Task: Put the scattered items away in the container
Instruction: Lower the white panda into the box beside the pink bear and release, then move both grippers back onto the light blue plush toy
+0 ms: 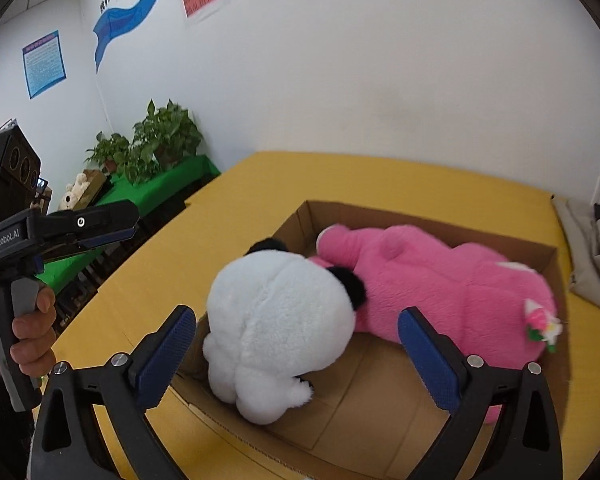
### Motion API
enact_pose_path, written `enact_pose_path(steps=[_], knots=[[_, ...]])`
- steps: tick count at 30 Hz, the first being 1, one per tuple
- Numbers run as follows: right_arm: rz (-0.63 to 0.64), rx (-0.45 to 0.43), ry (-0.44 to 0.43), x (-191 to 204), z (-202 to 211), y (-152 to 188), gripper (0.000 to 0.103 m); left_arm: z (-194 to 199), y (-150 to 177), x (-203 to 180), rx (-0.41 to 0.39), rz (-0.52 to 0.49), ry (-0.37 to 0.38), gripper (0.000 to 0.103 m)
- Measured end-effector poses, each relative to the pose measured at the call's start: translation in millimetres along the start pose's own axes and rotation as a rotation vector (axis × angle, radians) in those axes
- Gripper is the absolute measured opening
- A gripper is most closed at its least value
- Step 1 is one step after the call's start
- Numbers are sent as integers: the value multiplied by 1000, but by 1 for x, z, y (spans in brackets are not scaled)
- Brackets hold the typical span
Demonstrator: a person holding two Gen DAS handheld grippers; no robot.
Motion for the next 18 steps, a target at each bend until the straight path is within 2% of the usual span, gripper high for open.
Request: enact_pose_path(steps=[6, 10, 18], knots=[[26, -28, 42, -1, 36, 4, 103, 19, 20, -37, -13, -67, 22, 80], [40, -37, 60, -1, 48, 11, 103, 28, 36, -48, -15, -80, 28, 80], [-4, -74, 72, -12, 73, 29, 103, 39, 80, -48, 2, -118, -29, 80]])
Point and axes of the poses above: each gripper's, at about its wrist camera, not at the fingertips, and z roughly against the way its jaws point, x to its left, y to its underside, the point moved 10 cm from there along -z, roughly the way its jaws point, and after that the axes turned 3 degrees about -y, right-handed, at the moved point
